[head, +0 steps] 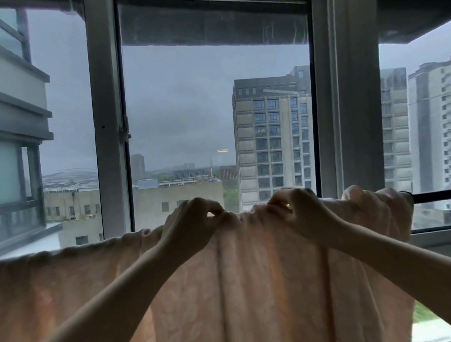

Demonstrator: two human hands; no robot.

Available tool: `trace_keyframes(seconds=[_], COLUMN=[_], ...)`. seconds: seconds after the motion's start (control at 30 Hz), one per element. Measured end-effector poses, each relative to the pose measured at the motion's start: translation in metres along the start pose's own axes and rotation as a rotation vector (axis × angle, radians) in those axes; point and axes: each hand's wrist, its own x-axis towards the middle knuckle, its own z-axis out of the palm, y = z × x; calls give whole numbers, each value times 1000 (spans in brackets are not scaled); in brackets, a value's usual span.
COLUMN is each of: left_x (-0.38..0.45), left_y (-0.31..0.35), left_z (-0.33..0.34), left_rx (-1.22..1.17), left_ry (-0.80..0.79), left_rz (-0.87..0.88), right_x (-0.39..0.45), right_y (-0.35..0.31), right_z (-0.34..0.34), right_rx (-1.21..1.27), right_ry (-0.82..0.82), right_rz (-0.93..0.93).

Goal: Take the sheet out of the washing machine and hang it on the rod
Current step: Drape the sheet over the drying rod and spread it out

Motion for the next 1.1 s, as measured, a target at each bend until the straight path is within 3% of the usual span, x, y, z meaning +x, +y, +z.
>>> trace_keyframes(seconds=[0.17,0.33,0.5,0.7,0.97,1.1], left_x=[7,0,2,9,17,18], left_y=[-13,-33,-12,34,45,44], left_z=[-17,-21,-24,6,35,37], left_rx=[78,95,23,-25,-48,24], left_ry=[96,14,5,-108,-47,-36], left_rz=[-95,-96,34,221,73,6], right_x=[8,-2,-4,-19,-38,-48], right_y=[15,20,18,39,70,94], right_z=[-13,-16,-26,-32,-46,-56], right_rx=[31,76,109,-106,-114,-89], right_ry=[104,-14,1,-81,-28,-94], right_rz=[122,171,215,164,201,133])
